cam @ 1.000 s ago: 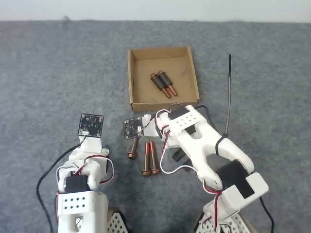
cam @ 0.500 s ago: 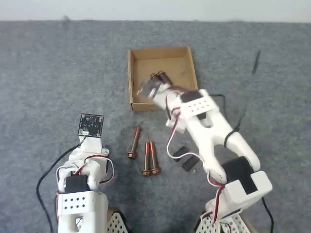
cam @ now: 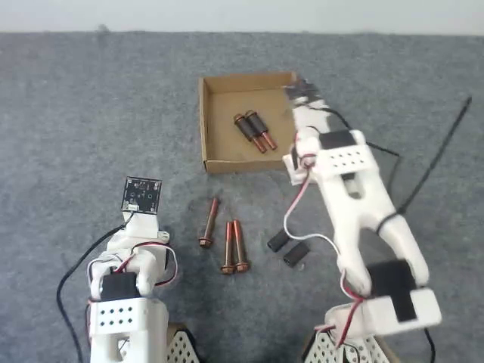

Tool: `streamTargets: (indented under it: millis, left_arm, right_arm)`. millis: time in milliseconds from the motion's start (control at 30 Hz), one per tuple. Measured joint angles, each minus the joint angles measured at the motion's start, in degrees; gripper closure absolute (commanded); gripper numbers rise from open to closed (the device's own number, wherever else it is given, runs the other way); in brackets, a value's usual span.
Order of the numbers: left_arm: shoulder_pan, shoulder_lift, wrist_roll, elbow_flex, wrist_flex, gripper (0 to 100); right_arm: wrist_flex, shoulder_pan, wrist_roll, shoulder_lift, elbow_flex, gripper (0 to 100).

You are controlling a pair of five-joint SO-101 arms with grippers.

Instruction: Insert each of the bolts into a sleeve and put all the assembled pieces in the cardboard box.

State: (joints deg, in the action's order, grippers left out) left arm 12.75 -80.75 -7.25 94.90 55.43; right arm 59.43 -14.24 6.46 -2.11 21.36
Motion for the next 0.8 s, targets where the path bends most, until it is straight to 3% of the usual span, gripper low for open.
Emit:
streamTargets:
  millis: [400,667,800]
  left_arm:
    - [0.0,0.0,1.49,-2.55,0.35,99]
    - [-4.31,0.18,3.52,-6.33,0.88,99]
    - [-5.1,7.03,5.89,-12.22,0.88,99]
  right_arm:
    - [-15.3,4.31,-4.92,-19.16,26.46,99.1]
    - [-19.96,5.36,-4.92,-26.55,34.02,99.1]
    - [-20.22,5.36,-4.92,-26.73,34.55,99.1]
